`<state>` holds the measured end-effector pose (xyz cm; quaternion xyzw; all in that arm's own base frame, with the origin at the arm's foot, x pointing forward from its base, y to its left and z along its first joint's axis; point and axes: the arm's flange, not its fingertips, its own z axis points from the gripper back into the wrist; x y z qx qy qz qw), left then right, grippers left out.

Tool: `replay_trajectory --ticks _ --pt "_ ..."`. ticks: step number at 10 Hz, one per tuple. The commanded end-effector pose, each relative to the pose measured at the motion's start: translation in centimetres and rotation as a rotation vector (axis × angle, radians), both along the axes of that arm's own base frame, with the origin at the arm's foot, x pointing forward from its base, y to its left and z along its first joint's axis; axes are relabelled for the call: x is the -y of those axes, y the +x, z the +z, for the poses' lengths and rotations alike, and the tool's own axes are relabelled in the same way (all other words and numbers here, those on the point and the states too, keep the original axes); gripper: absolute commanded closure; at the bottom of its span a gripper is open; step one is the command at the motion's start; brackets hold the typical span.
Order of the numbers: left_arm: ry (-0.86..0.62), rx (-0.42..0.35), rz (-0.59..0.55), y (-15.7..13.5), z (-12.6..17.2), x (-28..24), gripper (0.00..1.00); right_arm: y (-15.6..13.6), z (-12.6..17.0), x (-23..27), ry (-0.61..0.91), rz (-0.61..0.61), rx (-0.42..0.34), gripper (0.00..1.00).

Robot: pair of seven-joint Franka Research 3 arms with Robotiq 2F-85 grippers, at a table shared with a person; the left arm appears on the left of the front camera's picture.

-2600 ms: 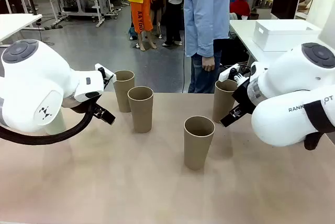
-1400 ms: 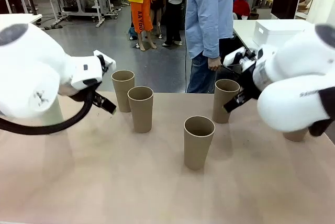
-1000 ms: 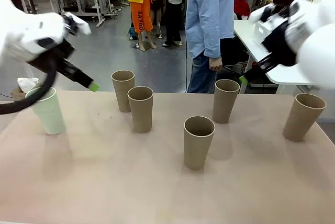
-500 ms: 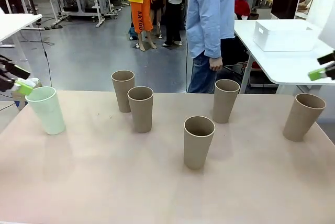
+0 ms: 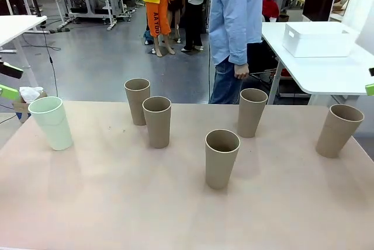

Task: Stack the cups and store them in the basket.
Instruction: Pick up two Reusable plastic cups , one in each hand.

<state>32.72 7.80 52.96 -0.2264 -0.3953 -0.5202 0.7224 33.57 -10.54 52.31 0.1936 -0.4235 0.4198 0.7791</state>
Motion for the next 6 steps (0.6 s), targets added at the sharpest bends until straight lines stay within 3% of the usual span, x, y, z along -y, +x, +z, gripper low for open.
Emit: replay_trajectory --ticks 1,3,6 --pt "0.0 0.026 -0.044 0.7 -0.4 0.6 0.0 -0.7 -1.5 0.5 0.028 0.035 0.028 0.0" --pt "0.019 -0.01 -0.017 0.9 -0.9 2.2 0.0 -0.8 -1.5 0.7 0.088 0.045 0.021 0.0" --pt "-0.009 0.013 -0.027 0.5 -0.5 0.8 0.0 -0.2 -0.4 0.8 0.026 0.011 0.015 0.0"
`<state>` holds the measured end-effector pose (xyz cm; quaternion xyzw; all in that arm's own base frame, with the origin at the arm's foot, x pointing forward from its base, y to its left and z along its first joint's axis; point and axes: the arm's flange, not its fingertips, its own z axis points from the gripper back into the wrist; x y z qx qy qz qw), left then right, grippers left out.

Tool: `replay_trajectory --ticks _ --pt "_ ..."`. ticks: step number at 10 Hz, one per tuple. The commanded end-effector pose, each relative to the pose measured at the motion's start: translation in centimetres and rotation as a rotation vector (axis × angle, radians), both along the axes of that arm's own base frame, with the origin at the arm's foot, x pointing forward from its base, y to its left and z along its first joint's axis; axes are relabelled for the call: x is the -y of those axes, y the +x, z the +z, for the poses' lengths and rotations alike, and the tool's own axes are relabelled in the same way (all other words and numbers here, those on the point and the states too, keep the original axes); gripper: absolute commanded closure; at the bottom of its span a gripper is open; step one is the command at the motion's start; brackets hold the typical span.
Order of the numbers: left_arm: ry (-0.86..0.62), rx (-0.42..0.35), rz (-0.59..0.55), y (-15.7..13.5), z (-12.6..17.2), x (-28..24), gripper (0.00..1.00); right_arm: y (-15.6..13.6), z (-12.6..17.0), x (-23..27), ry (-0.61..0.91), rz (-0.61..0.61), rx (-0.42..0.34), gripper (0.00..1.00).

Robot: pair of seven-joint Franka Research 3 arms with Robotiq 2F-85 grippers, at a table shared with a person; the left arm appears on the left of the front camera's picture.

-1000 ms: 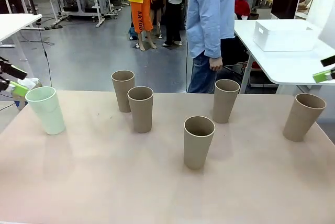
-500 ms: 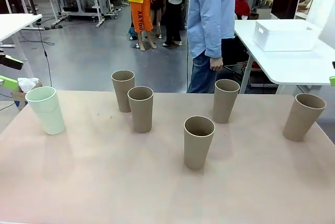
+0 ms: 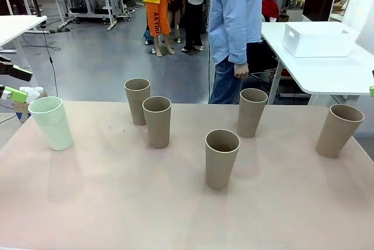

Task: Stack the cups and store them in the basket.
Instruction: Pick up two Reusable plastic cups , one in each hand.

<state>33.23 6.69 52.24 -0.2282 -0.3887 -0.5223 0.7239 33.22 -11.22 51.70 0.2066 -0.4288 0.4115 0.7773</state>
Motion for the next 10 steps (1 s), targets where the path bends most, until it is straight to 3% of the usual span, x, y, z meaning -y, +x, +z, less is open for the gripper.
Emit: replay_trajectory --ticks 1,10 --pt "-0.016 0.024 -0.021 -0.02 0.25 -0.33 0.0 0.14 0.17 0.11 -0.007 0.013 0.02 0.0" --pt "-0.016 0.024 -0.021 -0.02 0.25 -0.33 0.0 0.14 0.17 0.11 -0.007 0.013 0.02 0.0"
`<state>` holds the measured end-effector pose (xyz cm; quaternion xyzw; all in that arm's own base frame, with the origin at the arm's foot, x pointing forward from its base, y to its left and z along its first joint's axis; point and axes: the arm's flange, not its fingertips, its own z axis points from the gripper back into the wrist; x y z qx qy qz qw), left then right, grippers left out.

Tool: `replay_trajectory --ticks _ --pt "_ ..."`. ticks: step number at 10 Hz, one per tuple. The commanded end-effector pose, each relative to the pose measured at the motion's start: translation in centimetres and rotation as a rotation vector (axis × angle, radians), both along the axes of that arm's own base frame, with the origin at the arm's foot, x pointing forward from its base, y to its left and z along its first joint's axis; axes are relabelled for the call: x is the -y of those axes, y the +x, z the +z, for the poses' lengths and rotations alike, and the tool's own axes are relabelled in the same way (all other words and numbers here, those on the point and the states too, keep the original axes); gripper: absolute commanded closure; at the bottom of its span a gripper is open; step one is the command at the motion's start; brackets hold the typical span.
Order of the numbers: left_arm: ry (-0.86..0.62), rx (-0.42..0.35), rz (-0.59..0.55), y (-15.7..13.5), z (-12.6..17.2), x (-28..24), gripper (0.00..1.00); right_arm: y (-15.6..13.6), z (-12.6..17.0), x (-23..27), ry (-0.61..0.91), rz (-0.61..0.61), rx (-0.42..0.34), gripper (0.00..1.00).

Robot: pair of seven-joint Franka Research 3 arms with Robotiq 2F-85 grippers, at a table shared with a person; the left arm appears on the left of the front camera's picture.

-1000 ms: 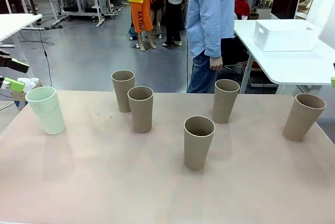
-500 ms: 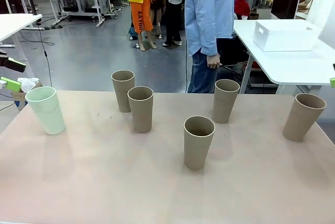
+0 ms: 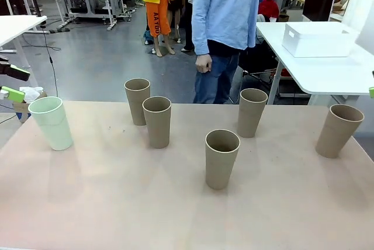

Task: Stack the cups and store them in the basket.
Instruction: Pick up two Reusable plastic cups , one in each hand.

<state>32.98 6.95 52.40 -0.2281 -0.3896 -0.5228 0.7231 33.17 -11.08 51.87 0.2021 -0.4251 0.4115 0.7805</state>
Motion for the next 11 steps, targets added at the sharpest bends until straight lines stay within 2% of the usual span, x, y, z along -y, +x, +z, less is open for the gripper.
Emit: replay_trajectory --ticks 1,11 --pt "-0.015 0.022 -0.02 0.22 0.09 -0.07 0.0 0.18 0.0 0.26 0.005 0.018 0.024 0.0" --pt "-0.015 0.022 -0.02 0.22 0.09 -0.07 0.0 0.18 0.0 0.26 0.005 0.018 0.024 0.0"
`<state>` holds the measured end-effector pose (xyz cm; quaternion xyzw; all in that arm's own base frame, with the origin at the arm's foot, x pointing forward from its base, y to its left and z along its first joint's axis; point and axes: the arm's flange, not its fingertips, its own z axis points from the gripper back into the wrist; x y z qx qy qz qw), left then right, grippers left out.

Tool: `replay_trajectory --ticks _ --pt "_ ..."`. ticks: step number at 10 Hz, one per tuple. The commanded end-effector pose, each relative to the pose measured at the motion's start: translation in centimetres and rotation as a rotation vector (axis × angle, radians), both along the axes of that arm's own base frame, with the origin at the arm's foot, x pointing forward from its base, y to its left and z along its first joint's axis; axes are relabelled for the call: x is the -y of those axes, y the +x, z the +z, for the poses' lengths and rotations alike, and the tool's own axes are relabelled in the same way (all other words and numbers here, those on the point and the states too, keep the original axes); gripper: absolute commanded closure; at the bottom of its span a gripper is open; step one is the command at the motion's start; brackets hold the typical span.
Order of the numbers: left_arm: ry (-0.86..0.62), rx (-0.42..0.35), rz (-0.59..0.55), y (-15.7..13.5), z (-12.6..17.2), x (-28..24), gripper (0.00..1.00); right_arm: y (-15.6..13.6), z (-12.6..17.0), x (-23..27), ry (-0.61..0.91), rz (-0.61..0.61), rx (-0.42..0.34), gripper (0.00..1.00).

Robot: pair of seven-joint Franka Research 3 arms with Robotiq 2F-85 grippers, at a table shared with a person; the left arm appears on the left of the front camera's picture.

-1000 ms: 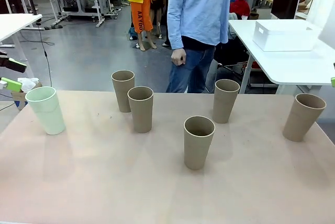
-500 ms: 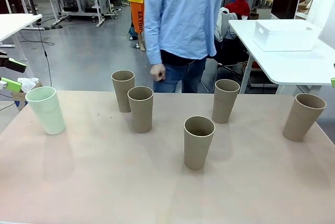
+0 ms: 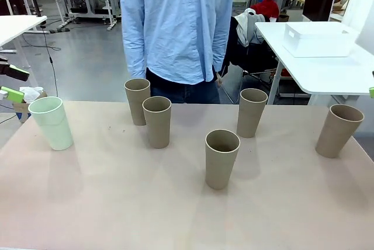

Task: Stack the cups and store them in the basket.
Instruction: Pick up two Reusable plastic cups , one in each hand.

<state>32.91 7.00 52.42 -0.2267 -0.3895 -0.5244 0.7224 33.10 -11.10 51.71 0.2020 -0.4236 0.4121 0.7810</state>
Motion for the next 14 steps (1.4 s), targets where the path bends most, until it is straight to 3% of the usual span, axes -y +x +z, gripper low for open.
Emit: replay_trajectory --ticks 1,14 --pt "-0.018 0.019 -0.018 0.29 0.07 -0.02 0.0 0.25 0.15 0.24 0.007 0.017 0.027 0.0" --pt "-0.018 0.019 -0.018 0.29 0.07 -0.02 0.0 0.25 0.15 0.24 0.007 0.017 0.027 0.0"
